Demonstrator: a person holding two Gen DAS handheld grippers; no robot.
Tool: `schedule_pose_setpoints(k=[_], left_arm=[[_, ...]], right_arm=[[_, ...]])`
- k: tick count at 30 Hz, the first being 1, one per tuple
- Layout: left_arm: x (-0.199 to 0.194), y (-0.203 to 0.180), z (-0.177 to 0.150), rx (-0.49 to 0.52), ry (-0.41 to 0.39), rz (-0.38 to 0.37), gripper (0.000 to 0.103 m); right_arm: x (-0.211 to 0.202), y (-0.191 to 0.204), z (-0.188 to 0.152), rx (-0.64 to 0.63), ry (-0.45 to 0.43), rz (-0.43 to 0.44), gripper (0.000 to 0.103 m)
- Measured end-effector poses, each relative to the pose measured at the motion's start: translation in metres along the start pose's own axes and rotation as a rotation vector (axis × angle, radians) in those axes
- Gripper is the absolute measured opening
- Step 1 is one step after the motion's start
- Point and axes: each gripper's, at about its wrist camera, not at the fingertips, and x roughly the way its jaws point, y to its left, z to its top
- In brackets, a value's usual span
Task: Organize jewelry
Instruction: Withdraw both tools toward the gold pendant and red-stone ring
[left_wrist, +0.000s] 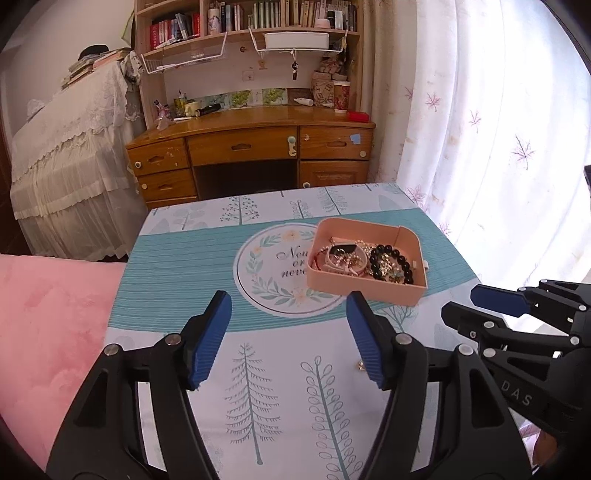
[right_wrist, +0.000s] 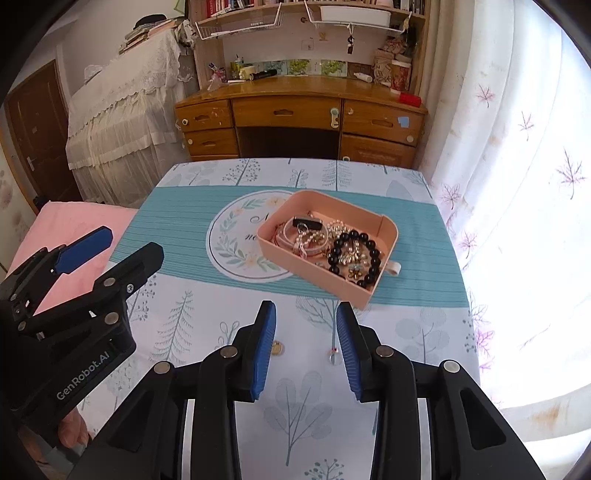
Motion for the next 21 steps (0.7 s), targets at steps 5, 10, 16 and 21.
schedule_pose_setpoints(k=[5,10,16,21], left_arm=[[0.012,-0.006,-0.018,0.019,0.053,-0.036,0.067],[0.038,-0.005,-0.038,0.012,0.146,-0.074,0.067],[0.072,0.007,-0.071,-0.059,0.253,-0.181,0.067],[0.094,0.01,-0.086,-0.084,0.301,-0.224,0.067]], right_arm=[[0.01,-0.013,-0.013,0.022,0.036,0.003,0.034],[0.03,-0.028,-0.026,0.049,0.078,0.016,0.035],[0.056,-0.035,-0.043,0.037,0.114,0.036,0.035],[0.083,-0.04,-0.055,0.02,0.148,0.063,0.035]])
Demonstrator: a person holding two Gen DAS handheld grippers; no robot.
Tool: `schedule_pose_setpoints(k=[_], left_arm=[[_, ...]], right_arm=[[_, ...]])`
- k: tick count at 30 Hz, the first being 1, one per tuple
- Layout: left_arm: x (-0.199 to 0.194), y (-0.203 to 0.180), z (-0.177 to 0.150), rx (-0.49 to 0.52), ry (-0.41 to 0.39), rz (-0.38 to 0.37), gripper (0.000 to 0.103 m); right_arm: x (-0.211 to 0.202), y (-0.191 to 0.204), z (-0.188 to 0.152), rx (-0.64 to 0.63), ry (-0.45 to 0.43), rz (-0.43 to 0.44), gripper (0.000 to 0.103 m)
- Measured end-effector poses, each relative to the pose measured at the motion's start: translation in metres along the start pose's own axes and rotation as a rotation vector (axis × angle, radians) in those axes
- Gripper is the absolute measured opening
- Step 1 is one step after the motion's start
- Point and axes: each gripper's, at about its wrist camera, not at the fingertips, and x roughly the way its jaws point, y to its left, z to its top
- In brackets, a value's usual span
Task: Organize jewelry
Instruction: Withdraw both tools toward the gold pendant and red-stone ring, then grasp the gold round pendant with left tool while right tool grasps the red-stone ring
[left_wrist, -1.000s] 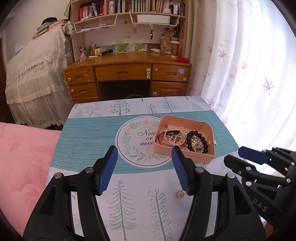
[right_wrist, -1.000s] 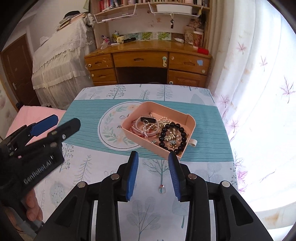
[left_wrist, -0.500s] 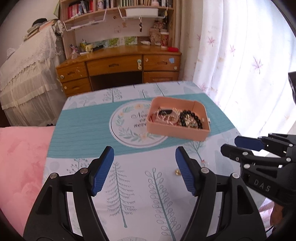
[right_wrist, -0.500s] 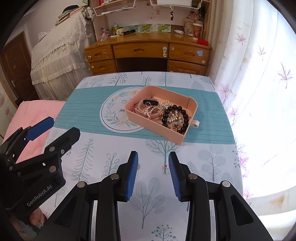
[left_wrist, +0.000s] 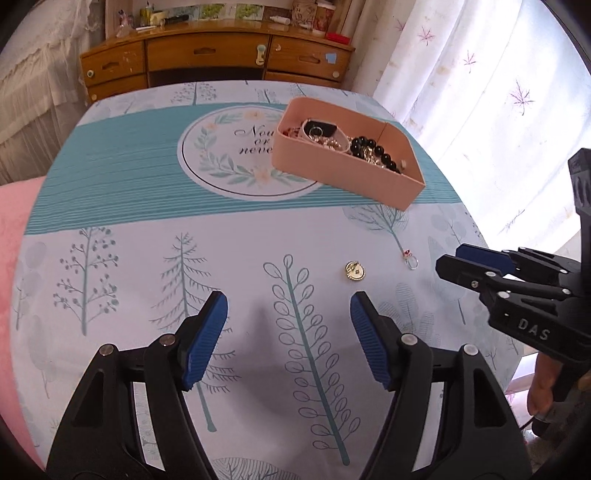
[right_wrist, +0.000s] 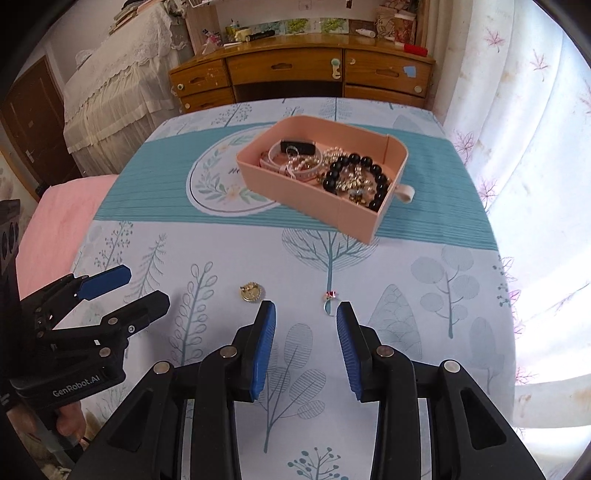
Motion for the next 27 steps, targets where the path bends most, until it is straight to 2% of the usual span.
schedule_pose_setpoints(k=[6,12,19,23,27], left_arm=[[0.013,-0.012,0.006,0.045,0.005,-0.033,0.067],[0.025,-0.029,0.009,0.118,0.014,-0.035,0.067],[0.033,-0.034,0.012,0.136,0.028,-0.04,0.067],[0.037,-0.036,0.012,0.138,0.04,-0.047,0.067],[0.045,-0.039,0.014,0.143,0.061,-0.056,0.067]], right_arm=[[0.036,-0.013,-0.006,0.012,0.042,0.008,0.035],[0.06,-0.019,-0.007,-0.018,0.041,-0.002,0.035],[0.077,-0.014,-0.005,-0.082,0.016,-0.022,0.034],[0.08,-0.01,-0.005,-0.117,0.002,-0.025,0.031],[0.082,-0.004,-0.005,-0.155,-0.016,-0.019,0.016]])
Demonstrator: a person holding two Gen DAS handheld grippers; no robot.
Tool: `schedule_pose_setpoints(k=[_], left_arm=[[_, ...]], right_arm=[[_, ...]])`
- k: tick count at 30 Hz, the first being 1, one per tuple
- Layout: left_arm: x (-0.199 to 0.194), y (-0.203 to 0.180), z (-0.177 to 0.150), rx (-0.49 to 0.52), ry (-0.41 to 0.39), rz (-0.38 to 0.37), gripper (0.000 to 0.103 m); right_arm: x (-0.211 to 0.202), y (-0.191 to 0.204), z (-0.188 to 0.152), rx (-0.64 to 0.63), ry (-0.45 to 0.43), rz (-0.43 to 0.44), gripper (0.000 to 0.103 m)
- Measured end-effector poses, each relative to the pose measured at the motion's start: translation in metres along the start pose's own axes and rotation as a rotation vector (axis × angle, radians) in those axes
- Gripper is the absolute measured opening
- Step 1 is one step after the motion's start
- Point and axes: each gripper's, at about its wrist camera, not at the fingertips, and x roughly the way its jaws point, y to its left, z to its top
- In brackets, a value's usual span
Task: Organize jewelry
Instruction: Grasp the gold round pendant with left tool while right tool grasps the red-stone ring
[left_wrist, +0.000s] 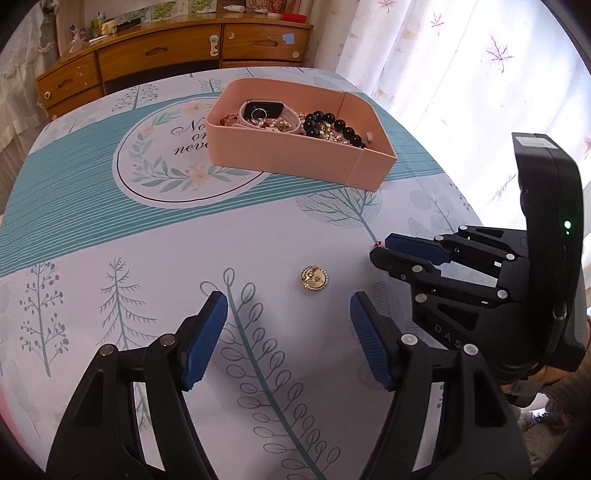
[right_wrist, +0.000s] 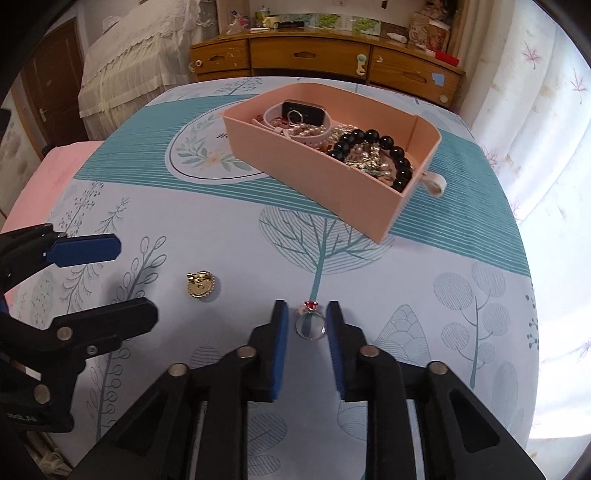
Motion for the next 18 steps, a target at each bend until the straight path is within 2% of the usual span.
schedule_pose_setpoints(k=[4,5,7,9,11,15,18], left_arm=[[0.008,-0.004,0.002,0.011,0.025,-0.011,0.066],[0.011,-0.005,0.004,0.013,0.029,-0.012,0.064],[0.016,-0.008,0.007,0.016,0.041,-0.016,0.051],[0.022,-0.01,0.009,0.022,0.06,-0.019,0.043],[0.029,-0.013,0.01,0.03,0.079,-0.013,0.038],[0.034,-0.021,0.014,0.055,0.08,0.013,0.037],[0.037,-0.028,0.017,0.082,0.089,0.054,0.028]], right_arm=[[0.0,-0.002,0.001,0.011,0.0,0.023,0.015],[0.0,-0.005,0.001,0.032,0.001,0.037,0.015],[-0.002,-0.012,-0.001,0.067,0.0,0.057,0.015],[-0.005,-0.018,-0.003,0.094,-0.003,0.069,0.015],[-0.008,-0.022,-0.006,0.113,-0.008,0.078,0.015],[-0.012,-0.028,-0.011,0.136,-0.02,0.088,0.015],[-0.015,-0.03,-0.014,0.149,-0.03,0.093,0.015]])
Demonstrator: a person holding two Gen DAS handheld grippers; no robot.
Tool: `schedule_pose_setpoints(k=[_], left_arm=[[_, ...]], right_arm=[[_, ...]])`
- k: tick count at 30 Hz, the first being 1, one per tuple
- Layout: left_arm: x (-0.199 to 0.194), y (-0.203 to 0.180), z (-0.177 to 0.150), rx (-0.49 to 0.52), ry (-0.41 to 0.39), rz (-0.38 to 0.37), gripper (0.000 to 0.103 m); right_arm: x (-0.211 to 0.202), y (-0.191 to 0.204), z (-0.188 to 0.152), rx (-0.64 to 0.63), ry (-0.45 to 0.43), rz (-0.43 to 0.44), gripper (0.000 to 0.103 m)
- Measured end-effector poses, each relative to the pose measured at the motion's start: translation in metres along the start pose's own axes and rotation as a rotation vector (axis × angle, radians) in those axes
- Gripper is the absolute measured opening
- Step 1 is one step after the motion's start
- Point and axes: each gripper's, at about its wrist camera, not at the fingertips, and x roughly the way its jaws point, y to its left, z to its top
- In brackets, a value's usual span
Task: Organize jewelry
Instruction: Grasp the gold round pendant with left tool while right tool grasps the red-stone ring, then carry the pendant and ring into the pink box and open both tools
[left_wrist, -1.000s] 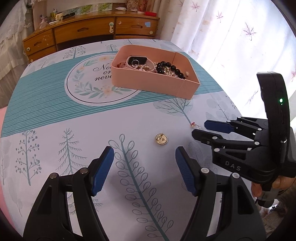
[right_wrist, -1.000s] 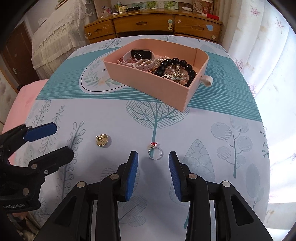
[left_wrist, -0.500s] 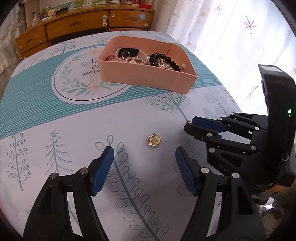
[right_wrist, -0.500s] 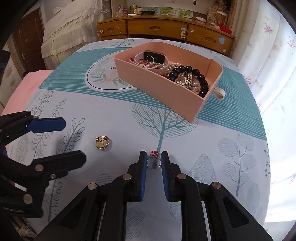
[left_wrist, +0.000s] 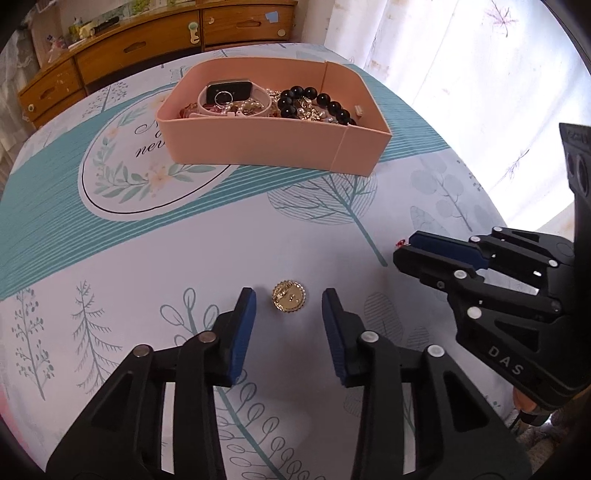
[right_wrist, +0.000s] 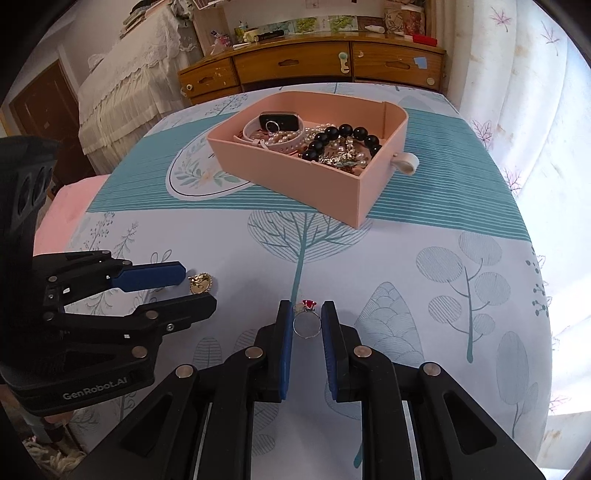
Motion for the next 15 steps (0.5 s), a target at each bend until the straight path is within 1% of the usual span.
schedule_pose_setpoints(k=[1,3,5,12,15], left_arm=[[0.001,-0.002,0.001,0.01,0.006,0.019,0.024],[0.002,-0.003,0.004,0.017,0.016,0.035,0.02],[0.003,-0.003,0.006,0.012,0.025,0.035,0.017],[0.0,-0.001,0.006,-0.007,0.049,0.02,0.016],[-0.01,-0.001,0.005,-0.019,0.035,0.022,0.016]], right_arm=[[0.0,-0.001,0.0,0.006,-0.003,0.002,0.015],[-0.002,-0.002,-0.002,0.016,-0.007,0.005,0.015],[-0.003,-0.004,-0.003,0.024,-0.011,0.006,0.015],[-0.011,-0.004,-0.006,0.026,-0.026,0.009,0.015],[-0.021,-0.003,-0.007,0.022,-0.043,0.011,0.015]])
